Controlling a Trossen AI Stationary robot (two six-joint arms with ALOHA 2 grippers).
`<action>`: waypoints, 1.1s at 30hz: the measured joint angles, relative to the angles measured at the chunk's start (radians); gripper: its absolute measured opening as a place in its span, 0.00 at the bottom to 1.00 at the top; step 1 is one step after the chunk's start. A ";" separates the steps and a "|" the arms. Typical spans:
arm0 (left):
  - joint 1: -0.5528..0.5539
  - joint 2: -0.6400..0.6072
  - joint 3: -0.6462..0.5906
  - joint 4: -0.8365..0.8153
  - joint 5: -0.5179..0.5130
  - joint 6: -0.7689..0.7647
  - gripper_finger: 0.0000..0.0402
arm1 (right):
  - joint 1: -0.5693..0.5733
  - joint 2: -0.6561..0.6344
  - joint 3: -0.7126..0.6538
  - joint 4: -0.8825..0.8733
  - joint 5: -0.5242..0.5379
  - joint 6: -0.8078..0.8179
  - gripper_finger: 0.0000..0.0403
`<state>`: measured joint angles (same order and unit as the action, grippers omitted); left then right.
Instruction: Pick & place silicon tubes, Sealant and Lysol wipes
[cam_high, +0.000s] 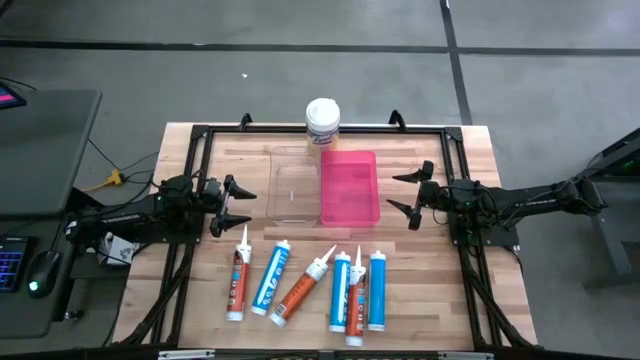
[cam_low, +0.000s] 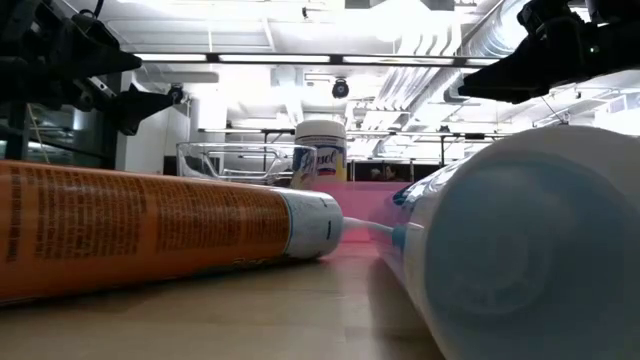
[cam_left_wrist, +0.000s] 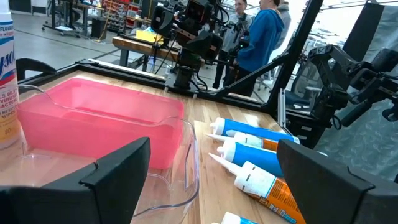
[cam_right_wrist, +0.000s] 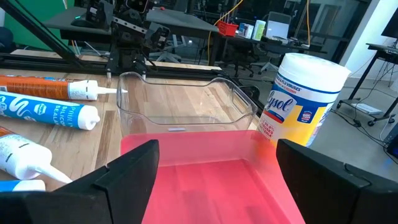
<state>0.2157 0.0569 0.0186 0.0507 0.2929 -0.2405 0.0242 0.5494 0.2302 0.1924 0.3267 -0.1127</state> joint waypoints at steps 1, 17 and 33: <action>0.000 0.000 0.000 0.000 0.000 0.000 0.86 | 0.000 0.000 0.000 0.000 0.000 0.000 0.80; 0.000 0.000 0.000 -0.002 -0.031 -0.420 0.86 | 0.000 0.000 0.000 0.000 0.000 0.000 0.80; 0.000 -0.001 0.166 -0.303 0.072 -0.534 0.86 | 0.000 0.000 0.000 0.000 0.000 0.000 0.80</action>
<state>0.2153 0.0563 0.1844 -0.2525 0.3646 -0.7747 0.0239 0.5492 0.2302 0.1923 0.3267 -0.1126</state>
